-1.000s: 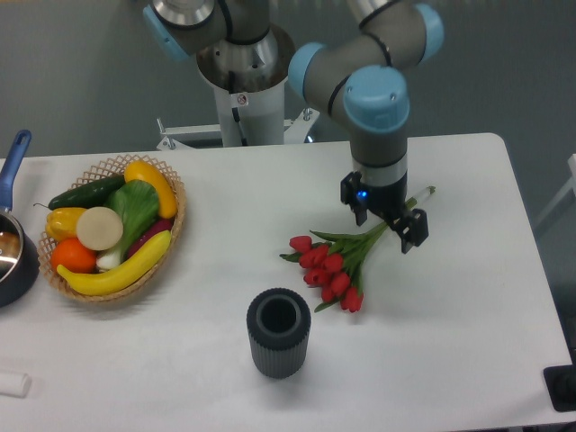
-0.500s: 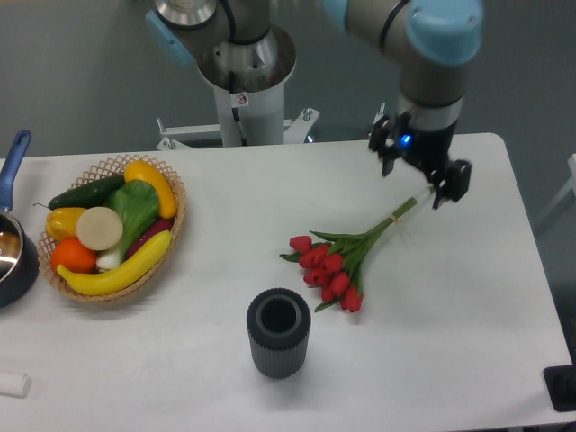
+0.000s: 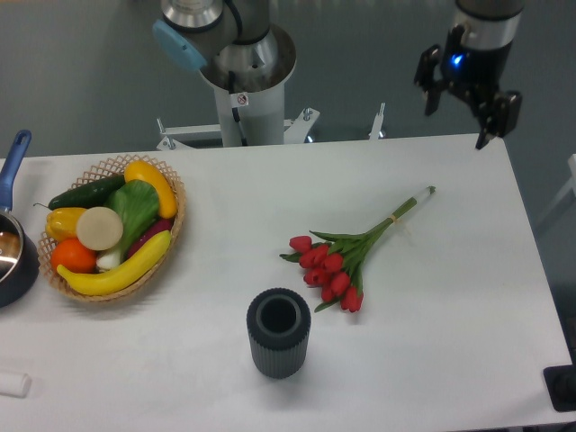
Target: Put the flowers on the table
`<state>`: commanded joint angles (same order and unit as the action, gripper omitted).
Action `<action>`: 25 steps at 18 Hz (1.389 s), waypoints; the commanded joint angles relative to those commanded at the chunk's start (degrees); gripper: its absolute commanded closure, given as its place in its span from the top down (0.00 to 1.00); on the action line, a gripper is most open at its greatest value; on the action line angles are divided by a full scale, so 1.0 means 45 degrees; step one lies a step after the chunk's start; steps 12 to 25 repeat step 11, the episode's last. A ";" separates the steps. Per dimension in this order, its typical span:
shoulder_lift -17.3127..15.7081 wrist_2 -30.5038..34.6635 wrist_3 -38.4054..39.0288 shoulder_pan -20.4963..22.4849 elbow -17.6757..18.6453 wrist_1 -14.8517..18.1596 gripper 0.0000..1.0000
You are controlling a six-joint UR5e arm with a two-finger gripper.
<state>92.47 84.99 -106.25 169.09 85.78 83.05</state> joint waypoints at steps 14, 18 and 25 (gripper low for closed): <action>-0.0372 -0.0508 -0.0940 0.0725 0.0411 0.0079 1.00; -0.0372 -0.0508 -0.0940 0.0725 0.0411 0.0079 1.00; -0.0372 -0.0508 -0.0940 0.0725 0.0411 0.0079 1.00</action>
